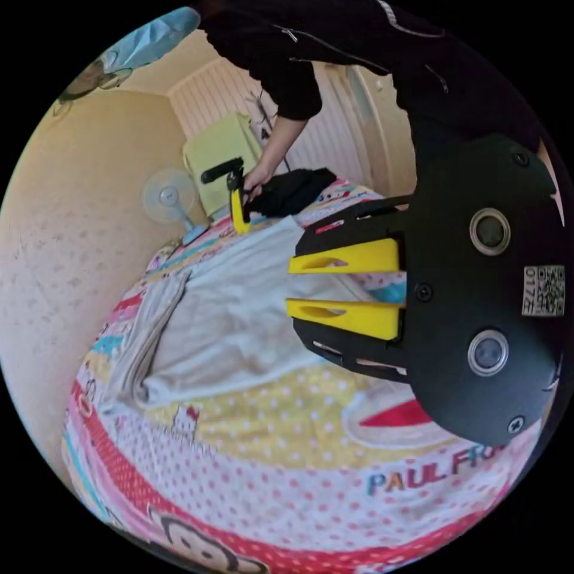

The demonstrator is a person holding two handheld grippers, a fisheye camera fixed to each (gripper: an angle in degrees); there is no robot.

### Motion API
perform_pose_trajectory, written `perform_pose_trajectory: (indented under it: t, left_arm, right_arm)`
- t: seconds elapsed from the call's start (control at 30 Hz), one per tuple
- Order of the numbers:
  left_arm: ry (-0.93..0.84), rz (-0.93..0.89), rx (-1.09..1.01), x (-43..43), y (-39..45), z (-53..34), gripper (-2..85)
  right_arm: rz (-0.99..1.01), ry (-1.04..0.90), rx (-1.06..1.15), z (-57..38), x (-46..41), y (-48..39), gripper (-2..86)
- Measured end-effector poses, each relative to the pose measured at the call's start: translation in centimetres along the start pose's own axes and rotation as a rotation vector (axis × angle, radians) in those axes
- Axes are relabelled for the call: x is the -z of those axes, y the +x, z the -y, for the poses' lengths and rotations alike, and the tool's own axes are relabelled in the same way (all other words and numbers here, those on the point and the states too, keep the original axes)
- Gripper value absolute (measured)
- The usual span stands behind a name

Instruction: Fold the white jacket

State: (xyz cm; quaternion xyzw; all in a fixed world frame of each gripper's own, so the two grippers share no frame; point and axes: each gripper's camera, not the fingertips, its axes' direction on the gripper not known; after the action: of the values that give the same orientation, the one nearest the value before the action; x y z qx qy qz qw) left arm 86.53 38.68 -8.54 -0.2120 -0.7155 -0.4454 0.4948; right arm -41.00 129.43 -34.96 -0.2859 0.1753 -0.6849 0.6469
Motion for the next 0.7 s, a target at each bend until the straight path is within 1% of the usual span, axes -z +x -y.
perform_pose_trajectory:
  t: [0.03,0.07,0.1,0.13,0.17,0.2,0.23,0.27,0.33,0.4,0.43,0.53,0.6,0.7]
  left_arm:
    - [0.032,0.041,0.027,1.2,0.0,-0.7,7.8]
    - [0.048,0.079,0.102,2.9,-0.3,-1.6,7.9]
    - [-0.009,0.087,0.171,3.3,-0.9,-2.0,8.2]
    - [-0.047,0.088,0.198,3.2,-1.1,-2.1,8.5]
    - [-0.11,0.09,0.236,2.6,-1.3,-2.1,9.2]
    - [-0.119,0.091,0.243,2.1,-0.9,-2.0,10.4]
    - [-0.108,0.083,0.236,1.9,-0.6,-1.9,10.8]
    - [-0.083,0.053,0.231,1.3,0.0,-1.5,11.6]
    - [-0.086,0.006,0.255,-0.1,0.5,-0.4,12.6]
    - [-0.164,0.012,0.281,-2.7,1.3,1.1,13.2]
    - [-0.184,0.016,0.281,-3.3,1.5,1.4,13.3]
    - [-0.168,0.01,0.281,-3.9,2.2,2.6,11.8]
    - [-0.144,-0.084,0.378,-3.5,1.0,3.2,8.5]
    - [-0.112,-0.242,0.505,-4.1,-0.8,3.9,5.2]
  right_arm:
    - [-0.048,-0.021,0.015,-1.4,0.4,-1.5,10.7]
    - [-0.081,-0.043,0.012,-2.6,0.4,-2.7,11.0]
    - [-0.089,-0.055,-0.003,-3.1,0.3,-3.1,11.3]
    - [-0.08,-0.063,-0.052,-4.2,0.0,-3.6,11.9]
    - [-0.032,-0.05,-0.125,-5.2,-0.4,-3.4,12.6]
    - [0.004,-0.034,-0.163,-5.8,-0.6,-3.2,12.9]
    - [0.074,0.009,-0.243,-7.0,-0.9,-2.7,13.9]
    - [0.094,0.044,-0.319,-8.0,-1.2,-2.4,14.7]
    - [0.048,0.077,-0.392,-9.2,-1.3,-2.4,15.5]
    - [0.031,0.089,-0.424,-10.1,-1.4,-2.7,15.7]
    - [0.046,0.074,-0.44,-10.5,-1.9,-2.8,15.8]
    - [0.005,0.025,-0.483,-11.7,-3.1,-3.2,15.0]
    - [0.021,0.045,-0.524,-13.1,-3.5,-2.9,14.3]
    - [0.166,0.164,-0.643,-16.6,-4.3,-1.1,12.3]
